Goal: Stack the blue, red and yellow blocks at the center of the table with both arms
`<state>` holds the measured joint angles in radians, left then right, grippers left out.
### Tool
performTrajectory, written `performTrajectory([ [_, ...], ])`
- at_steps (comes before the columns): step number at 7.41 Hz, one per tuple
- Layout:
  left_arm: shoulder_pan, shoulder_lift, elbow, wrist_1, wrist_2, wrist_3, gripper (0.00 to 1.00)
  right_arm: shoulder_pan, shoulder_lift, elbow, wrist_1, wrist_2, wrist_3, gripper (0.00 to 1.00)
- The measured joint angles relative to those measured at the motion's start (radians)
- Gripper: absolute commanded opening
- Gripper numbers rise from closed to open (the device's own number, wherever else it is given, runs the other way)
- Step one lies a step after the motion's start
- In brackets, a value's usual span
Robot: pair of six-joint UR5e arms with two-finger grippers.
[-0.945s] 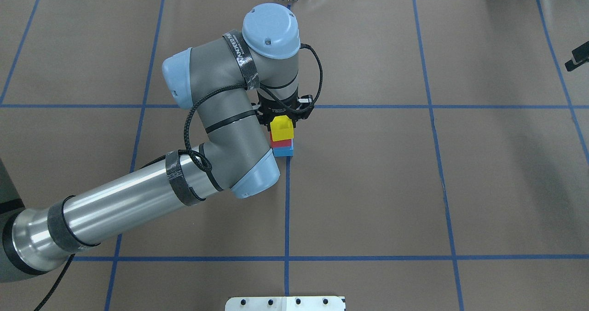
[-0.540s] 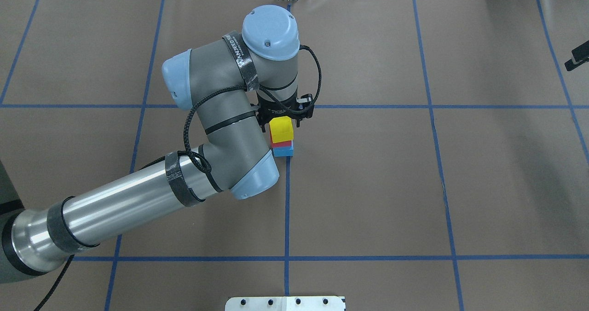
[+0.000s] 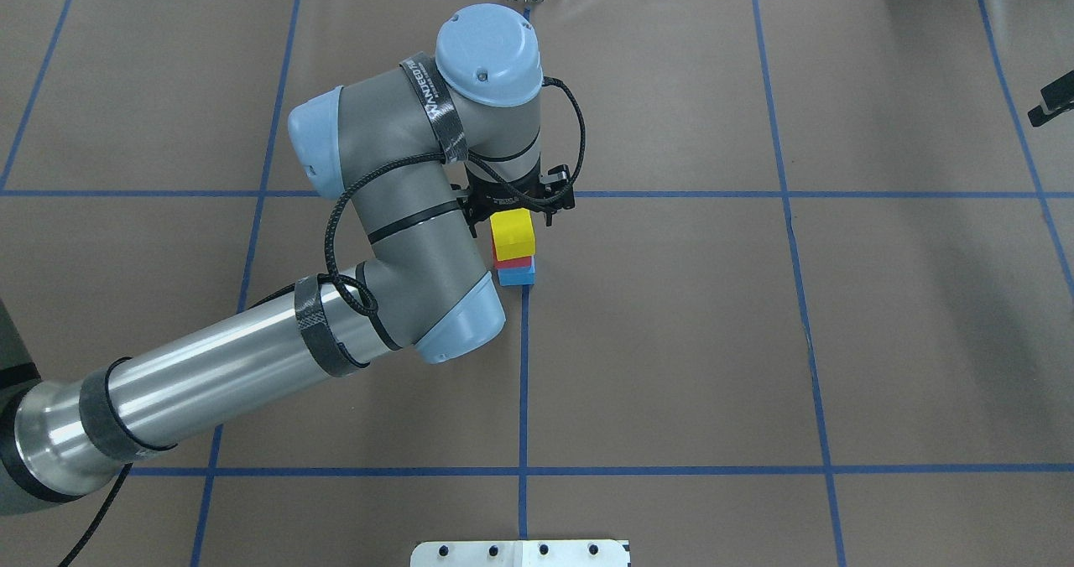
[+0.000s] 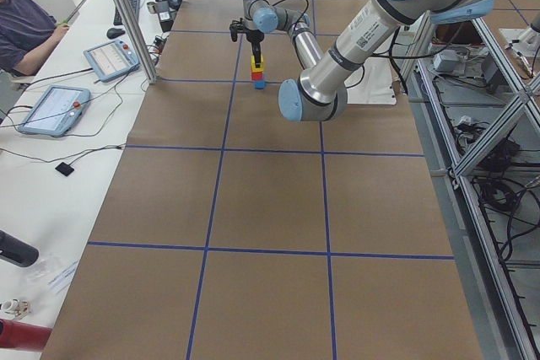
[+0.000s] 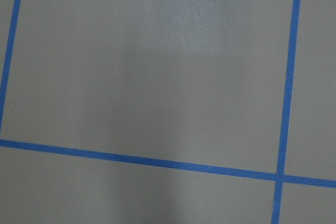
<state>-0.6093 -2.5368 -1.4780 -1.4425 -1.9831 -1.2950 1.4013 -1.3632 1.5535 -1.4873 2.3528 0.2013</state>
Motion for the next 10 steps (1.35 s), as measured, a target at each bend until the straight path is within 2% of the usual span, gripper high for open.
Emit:
performTrajectory([
  [1,-0.016,0.030,-0.063,0.005,0.001,0.002,1.00,0.002,-0.001,0.008,0.001,-0.001,0.000,1.00],
  [2,-0.039,0.106,-0.175,0.007,0.002,0.005,1.00,0.003,-0.001,0.016,0.002,-0.005,0.000,1.00],
  [4,-0.109,0.353,-0.430,0.011,0.002,0.131,1.00,0.019,-0.010,0.023,0.002,-0.009,-0.002,1.00],
  [5,-0.160,0.494,-0.517,0.010,-0.001,0.242,1.00,0.036,-0.013,0.024,0.002,-0.007,0.000,1.00],
  [7,-0.361,0.694,-0.556,0.005,-0.030,0.608,1.00,0.051,-0.026,0.044,0.003,0.001,0.000,1.00],
  [9,-0.609,0.822,-0.476,0.001,-0.135,1.105,1.00,0.055,-0.062,0.063,0.003,0.003,-0.001,1.00],
  [10,-0.697,0.867,-0.429,-0.002,-0.163,1.266,1.00,0.057,-0.087,0.069,0.003,0.004,0.001,1.00],
])
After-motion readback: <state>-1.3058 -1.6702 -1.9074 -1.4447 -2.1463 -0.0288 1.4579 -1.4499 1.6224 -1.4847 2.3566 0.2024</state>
